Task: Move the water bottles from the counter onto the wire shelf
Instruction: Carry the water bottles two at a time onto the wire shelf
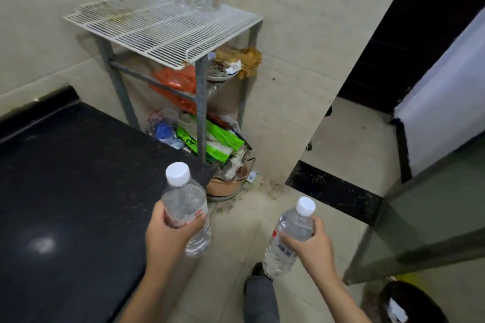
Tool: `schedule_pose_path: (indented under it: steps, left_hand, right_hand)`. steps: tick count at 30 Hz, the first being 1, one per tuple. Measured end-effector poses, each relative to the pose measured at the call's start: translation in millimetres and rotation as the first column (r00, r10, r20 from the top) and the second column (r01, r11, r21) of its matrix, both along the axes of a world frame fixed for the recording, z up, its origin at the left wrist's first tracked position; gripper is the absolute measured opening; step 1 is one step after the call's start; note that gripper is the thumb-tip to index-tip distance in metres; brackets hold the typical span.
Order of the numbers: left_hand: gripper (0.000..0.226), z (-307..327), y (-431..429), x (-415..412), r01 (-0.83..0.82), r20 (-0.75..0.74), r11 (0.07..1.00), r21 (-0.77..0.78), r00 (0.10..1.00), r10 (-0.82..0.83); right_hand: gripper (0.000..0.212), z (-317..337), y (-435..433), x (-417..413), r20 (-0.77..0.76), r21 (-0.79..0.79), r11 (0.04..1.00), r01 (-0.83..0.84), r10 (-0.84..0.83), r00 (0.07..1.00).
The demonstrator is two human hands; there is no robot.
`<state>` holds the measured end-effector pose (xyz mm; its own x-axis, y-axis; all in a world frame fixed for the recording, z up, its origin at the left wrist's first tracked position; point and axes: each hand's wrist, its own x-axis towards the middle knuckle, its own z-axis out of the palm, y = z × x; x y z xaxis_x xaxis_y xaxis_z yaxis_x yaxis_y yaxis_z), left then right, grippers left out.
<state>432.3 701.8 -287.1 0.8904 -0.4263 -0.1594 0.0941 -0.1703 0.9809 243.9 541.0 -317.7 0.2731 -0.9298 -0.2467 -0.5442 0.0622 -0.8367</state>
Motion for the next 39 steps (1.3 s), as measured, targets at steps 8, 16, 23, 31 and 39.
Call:
schedule_pose_path:
  steps: [8,16,23,31,39]
  left_hand:
    - [0.065,27.0,-153.0,19.9,-0.072,0.085,0.997,-0.02,0.994,0.074]
    - [0.062,47.0,-258.9,44.8,-0.105,0.127,0.99,-0.094,0.985,0.116]
    - [0.061,63.7,-334.1,105.1,-0.097,0.173,0.989,-0.111,0.978,0.115]
    - [0.063,131.6,-403.1,178.9,-0.066,0.322,0.96,-0.272,0.934,0.156]
    - [0.061,191.7,-441.2,230.9,-0.104,0.37,0.899,-0.425,0.887,0.277]
  right_hand:
    - [0.063,25.4,-166.8,43.5,0.092,-0.052,0.984,-0.17,0.174,0.98]
    - [0.058,83.2,-282.8,92.6,0.271,-0.138,0.955,-0.264,0.293,0.917]
    - [0.051,106.4,-366.8,170.4,0.346,-0.225,0.923,-0.313,0.376,0.86]
    - [0.056,163.9,-431.1,252.1,0.475,-0.453,0.865,-0.214,0.438,0.764]
    - [0.054,222.6,-480.8,341.0,0.642,-0.516,0.84,-0.166,0.508,0.575]
